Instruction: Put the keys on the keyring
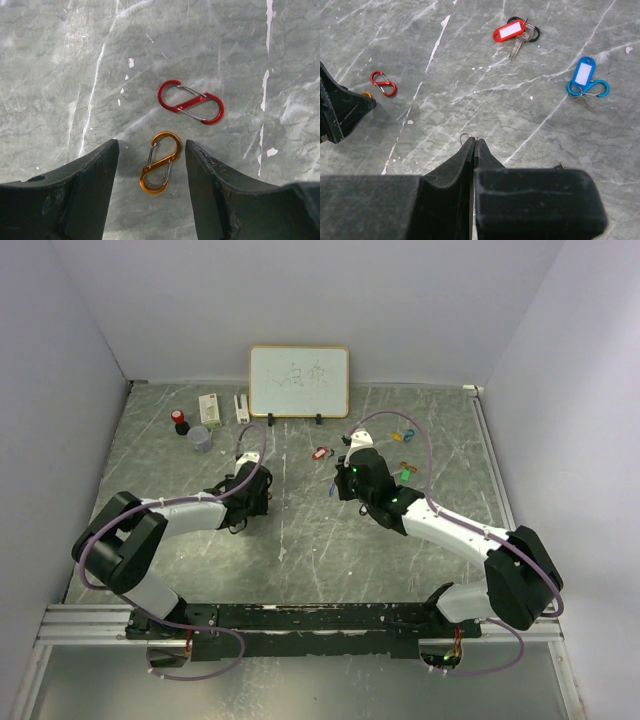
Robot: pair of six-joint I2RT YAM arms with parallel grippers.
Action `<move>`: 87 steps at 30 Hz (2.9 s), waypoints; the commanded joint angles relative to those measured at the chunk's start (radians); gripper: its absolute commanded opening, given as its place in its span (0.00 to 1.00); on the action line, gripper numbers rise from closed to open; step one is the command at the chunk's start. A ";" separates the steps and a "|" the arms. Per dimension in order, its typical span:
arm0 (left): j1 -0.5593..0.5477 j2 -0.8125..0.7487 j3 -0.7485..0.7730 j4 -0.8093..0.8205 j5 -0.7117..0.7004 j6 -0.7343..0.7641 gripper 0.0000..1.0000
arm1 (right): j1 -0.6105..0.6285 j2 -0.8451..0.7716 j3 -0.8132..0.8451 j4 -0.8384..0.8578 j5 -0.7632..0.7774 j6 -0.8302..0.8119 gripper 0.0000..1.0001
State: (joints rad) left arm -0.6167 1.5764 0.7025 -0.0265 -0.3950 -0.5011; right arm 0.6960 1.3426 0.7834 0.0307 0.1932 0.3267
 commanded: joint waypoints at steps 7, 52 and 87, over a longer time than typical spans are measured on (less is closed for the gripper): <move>-0.038 0.025 -0.010 -0.058 0.000 -0.021 0.58 | 0.007 -0.040 -0.013 0.001 0.015 0.000 0.00; -0.060 -0.064 0.202 -0.177 0.139 0.006 0.07 | 0.070 0.040 0.038 0.014 -0.015 -0.084 0.00; -0.081 -0.083 0.240 -0.013 0.466 -0.076 0.07 | 0.180 0.143 -0.015 0.192 0.111 -0.095 0.00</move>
State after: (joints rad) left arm -0.6846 1.5234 0.9501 -0.0986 0.0246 -0.5549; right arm 0.8661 1.4765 0.7868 0.1791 0.2821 0.2382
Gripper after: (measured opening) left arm 0.090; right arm 0.006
